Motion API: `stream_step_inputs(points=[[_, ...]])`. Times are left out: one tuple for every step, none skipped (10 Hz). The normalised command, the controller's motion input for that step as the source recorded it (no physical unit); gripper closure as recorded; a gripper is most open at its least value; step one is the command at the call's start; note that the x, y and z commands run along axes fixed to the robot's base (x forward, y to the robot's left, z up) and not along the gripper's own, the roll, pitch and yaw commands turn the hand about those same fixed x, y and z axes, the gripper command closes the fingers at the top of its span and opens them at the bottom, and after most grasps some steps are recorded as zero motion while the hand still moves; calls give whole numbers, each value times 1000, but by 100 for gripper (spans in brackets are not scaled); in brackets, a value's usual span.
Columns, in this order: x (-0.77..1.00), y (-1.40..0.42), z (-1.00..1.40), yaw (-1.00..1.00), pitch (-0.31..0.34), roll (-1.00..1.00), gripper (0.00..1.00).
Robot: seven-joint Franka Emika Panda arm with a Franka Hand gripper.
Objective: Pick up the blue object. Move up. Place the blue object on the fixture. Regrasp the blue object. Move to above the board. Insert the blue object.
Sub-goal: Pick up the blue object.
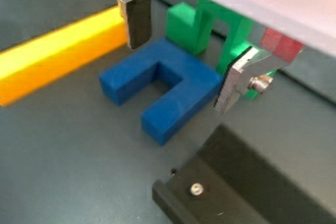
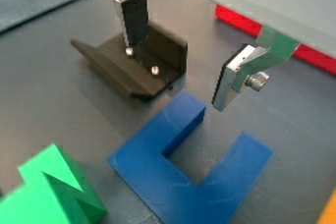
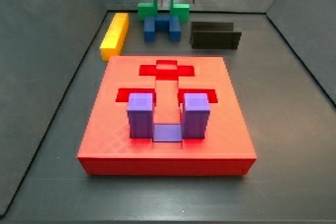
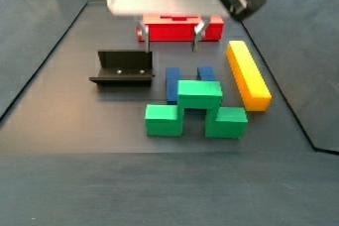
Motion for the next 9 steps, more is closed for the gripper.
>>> stream_step_inputs(points=[[-43, 151, -369, -71, -63, -156, 0], [0, 146, -403, -54, -83, -170, 0], [0, 109, -354, 0, -99, -197, 0], [0, 0, -366, 0, -101, -183, 0], [0, -46, -369, 49, -97, -157, 0], [0, 0, -294, 34, -93, -179, 0], [0, 0, -197, 23, -80, -183, 0], [43, 0, -89, 31, -63, -184, 0], [103, -40, -66, 60, -47, -166, 0]])
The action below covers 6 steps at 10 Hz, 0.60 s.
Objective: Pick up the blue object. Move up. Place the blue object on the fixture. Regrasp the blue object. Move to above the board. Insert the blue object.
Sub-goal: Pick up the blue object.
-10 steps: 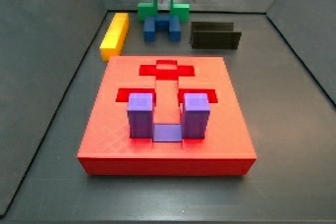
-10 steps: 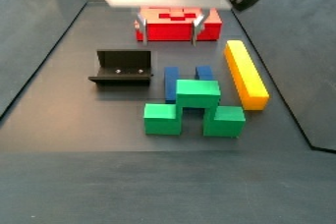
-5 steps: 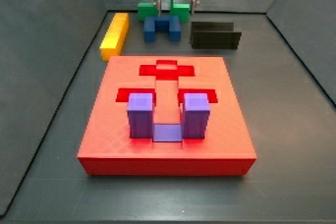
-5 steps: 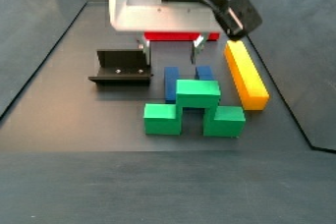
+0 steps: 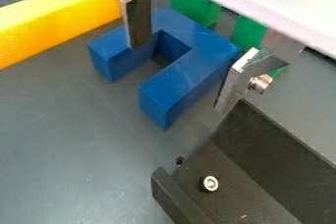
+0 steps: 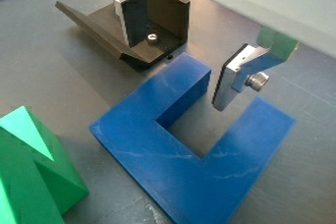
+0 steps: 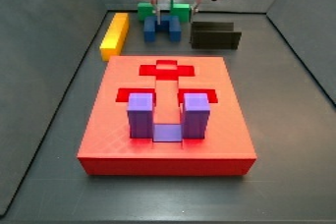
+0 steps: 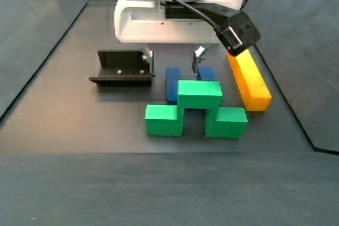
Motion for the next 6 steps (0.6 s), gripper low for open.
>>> stream_step_inputs(points=[[111, -83, -43, 74, -31, -139, 0], [131, -106, -43, 71, -20, -116, 0], [149, -111, -109, 71, -17, -91, 0], [57, 0, -197, 6, -20, -86, 0], [0, 0, -314, 0, -30, -73, 0], [0, 0, -403, 0, -39, -66, 0]])
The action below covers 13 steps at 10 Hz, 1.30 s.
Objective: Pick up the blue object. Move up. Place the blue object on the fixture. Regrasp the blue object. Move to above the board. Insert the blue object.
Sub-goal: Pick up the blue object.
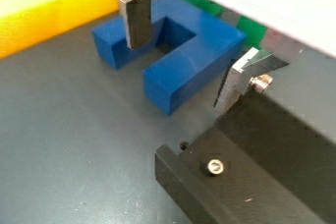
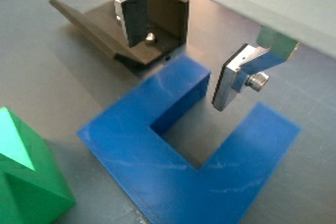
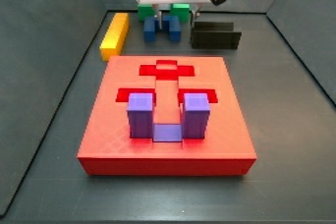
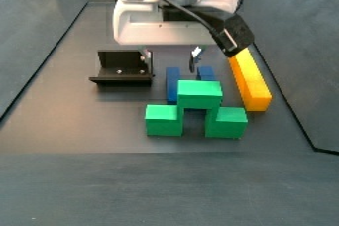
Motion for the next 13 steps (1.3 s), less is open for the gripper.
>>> stream_step_inputs(points=[[0, 0, -323, 0, -27, -83, 0], [0, 0, -109, 0, -4, -119, 0], [0, 0, 23, 0, -3, -143, 0], [0, -29, 46, 0, -1, -110, 0], [-9, -6, 0, 0, -11, -116, 0], [-74, -37, 0, 0, -26, -114, 0], [-100, -49, 0, 0, -37, -121, 0], [-114, -31, -20, 0, -40, -107, 0], [-126, 0, -94, 0, -36, -86, 0], [-120, 0, -126, 0, -33, -84, 0], [-100, 0, -163, 0, -23, -79, 0], [-80, 0, -171, 0, -19, -74, 0], [-57, -17, -31, 0, -7, 0, 0]])
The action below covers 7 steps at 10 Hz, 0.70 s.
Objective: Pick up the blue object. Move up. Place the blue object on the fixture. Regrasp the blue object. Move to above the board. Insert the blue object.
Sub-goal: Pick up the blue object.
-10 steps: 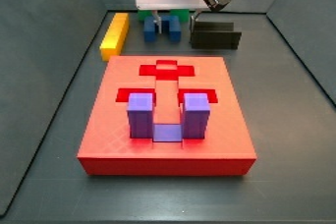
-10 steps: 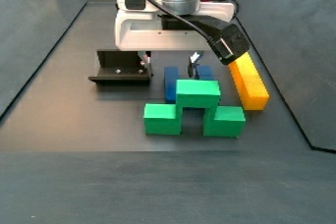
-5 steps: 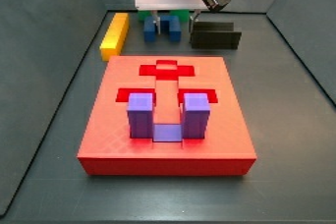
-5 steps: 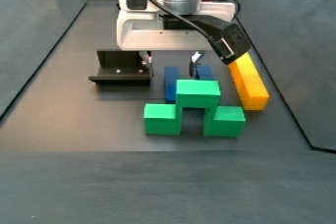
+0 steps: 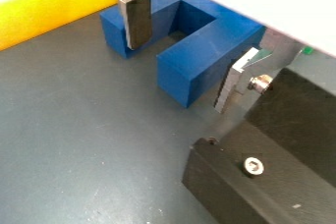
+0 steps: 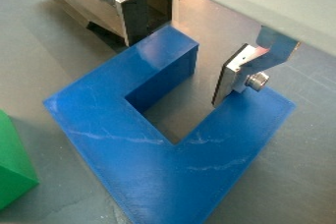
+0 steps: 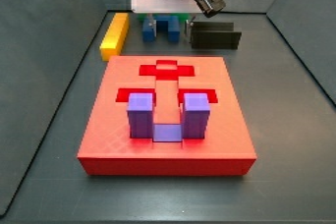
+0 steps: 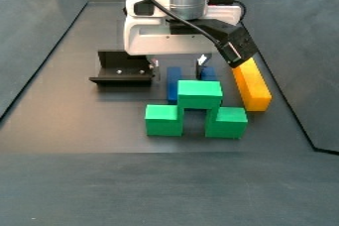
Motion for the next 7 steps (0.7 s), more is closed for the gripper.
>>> stream_step_inputs(points=[[-120, 0, -137, 0, 0, -29, 0], [-131, -9, -223, 0, 1, -39, 0], [-140, -120, -243, 0, 4, 0, 0], [-151, -160, -254, 0, 1, 0, 0], [0, -6, -63, 0, 7, 0, 0], [63, 3, 0, -20, 0, 0, 0], [57, 0, -14, -77, 0, 0, 0]])
